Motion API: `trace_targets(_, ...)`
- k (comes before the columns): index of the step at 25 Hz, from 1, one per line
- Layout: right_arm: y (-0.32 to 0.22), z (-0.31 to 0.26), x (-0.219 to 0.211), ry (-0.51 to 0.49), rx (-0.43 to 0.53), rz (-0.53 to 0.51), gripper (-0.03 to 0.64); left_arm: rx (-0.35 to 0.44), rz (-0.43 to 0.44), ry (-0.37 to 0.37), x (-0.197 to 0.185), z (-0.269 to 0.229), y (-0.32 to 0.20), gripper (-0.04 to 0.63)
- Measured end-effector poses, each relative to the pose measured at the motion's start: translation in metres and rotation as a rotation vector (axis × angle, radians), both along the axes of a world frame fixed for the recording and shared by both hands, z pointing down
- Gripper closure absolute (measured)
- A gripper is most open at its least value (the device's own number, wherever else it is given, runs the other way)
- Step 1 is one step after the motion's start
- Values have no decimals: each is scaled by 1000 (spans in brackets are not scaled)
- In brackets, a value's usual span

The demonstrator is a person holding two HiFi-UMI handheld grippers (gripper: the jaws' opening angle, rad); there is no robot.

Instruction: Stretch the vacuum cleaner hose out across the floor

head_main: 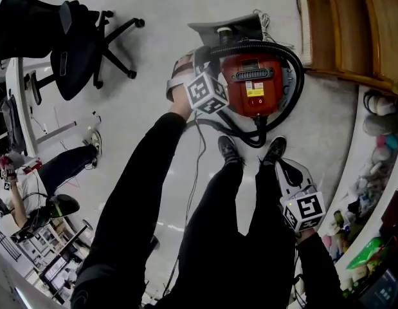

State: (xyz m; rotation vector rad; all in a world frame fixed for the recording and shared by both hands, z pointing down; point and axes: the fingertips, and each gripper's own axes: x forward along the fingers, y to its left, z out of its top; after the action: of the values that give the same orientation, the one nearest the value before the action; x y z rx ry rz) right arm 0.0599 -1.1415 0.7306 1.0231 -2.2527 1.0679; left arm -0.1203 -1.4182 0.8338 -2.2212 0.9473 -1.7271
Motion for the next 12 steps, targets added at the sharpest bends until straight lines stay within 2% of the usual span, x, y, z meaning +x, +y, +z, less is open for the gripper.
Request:
trace_targets(5, -10, -40, 20, 20, 44, -1, 611, 20, -22, 76, 10, -74, 71, 414)
trace_targets(9, -24, -78, 61, 152, 120, 48, 608, 90, -24, 98, 22, -155, 132, 414)
trace_targets(10, -26, -90, 67, 175, 140, 46, 578, 106, -15, 94, 25, -177, 149, 416)
trace_targets(12, -28, -110, 76, 219, 164, 1, 418, 123, -10, 80, 27, -215, 185, 416)
